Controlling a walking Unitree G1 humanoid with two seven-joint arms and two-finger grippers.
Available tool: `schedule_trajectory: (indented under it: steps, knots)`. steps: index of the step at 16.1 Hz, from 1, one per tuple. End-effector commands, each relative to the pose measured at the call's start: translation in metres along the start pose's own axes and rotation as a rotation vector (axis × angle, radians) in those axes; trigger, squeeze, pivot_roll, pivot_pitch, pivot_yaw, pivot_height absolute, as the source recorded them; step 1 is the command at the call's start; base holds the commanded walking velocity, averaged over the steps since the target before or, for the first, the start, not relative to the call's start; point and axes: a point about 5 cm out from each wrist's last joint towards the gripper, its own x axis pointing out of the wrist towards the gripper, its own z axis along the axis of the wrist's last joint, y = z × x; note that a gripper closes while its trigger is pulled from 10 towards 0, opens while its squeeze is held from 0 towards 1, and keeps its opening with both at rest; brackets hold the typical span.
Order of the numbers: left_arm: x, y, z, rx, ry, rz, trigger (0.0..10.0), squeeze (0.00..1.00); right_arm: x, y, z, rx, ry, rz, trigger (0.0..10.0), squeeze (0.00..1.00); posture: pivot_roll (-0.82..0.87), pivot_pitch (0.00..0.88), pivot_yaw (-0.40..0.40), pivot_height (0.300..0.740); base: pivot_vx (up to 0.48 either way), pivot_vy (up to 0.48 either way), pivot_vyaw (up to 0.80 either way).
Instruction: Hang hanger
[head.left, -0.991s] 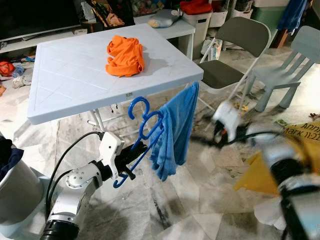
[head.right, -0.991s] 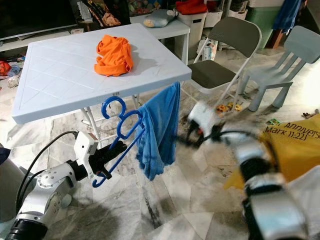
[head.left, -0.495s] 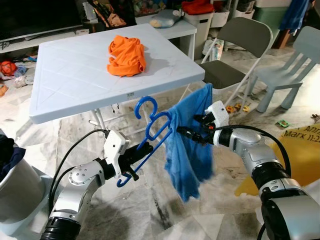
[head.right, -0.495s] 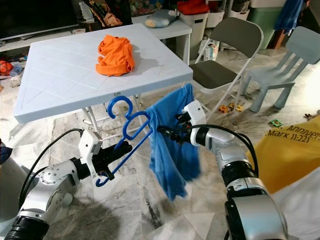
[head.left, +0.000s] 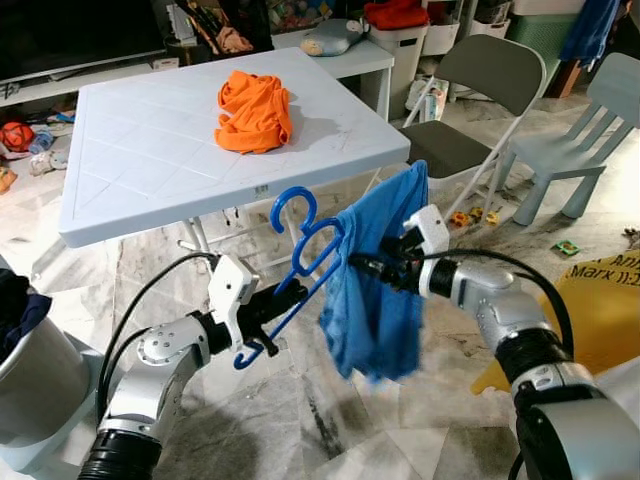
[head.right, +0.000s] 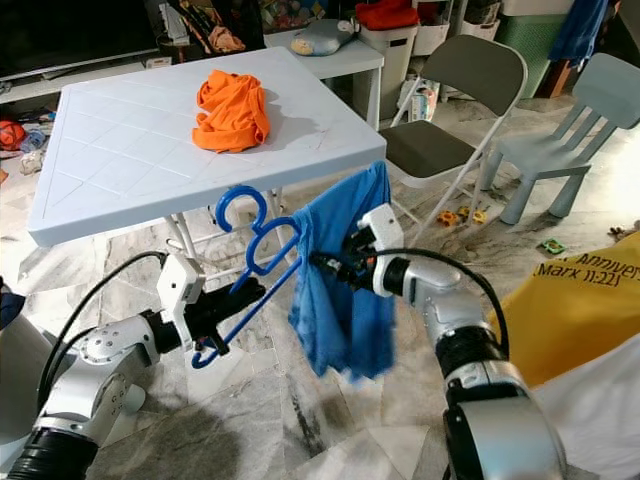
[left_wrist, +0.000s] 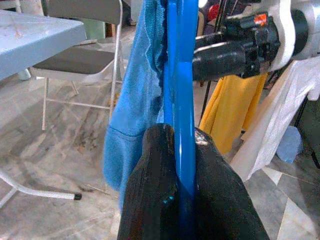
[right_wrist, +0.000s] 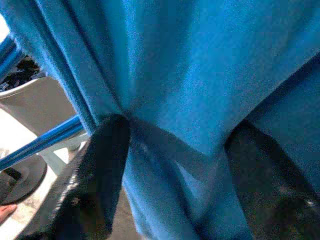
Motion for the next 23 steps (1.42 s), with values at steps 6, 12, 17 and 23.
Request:
schedule_trajectory:
  steps: [6, 12, 17, 23]
  knots:
    - [0.003, 0.001, 0.017, 0.036, -0.055, -0.020, 0.0, 0.00, 0.014, 0.011, 0.001, 0.010, -0.068, -0.039, 0.0, 0.00, -0.06, 0.000, 0.042, 0.740, 0.000, 0.000, 0.00]
    - [0.002, 0.002, 0.017, 0.036, -0.059, -0.012, 0.0, 0.00, 0.016, 0.015, 0.003, 0.033, -0.138, -0.032, 0.0, 0.00, -0.06, 0.000, 0.037, 0.740, 0.000, 0.000, 0.00]
    - [0.006, 0.001, 0.018, 0.030, -0.071, -0.011, 0.0, 0.00, 0.015, 0.009, 0.007, 0.022, -0.170, -0.111, 0.0, 0.00, -0.07, 0.000, 0.033, 0.740, 0.000, 0.000, 0.00]
    - [-0.003, 0.021, 0.017, 0.031, -0.097, 0.156, 0.0, 0.00, 0.004, -0.003, 0.036, 0.104, -0.389, -0.154, 0.0, 0.00, -0.07, 0.000, 0.033, 0.740, 0.000, 0.000, 0.00]
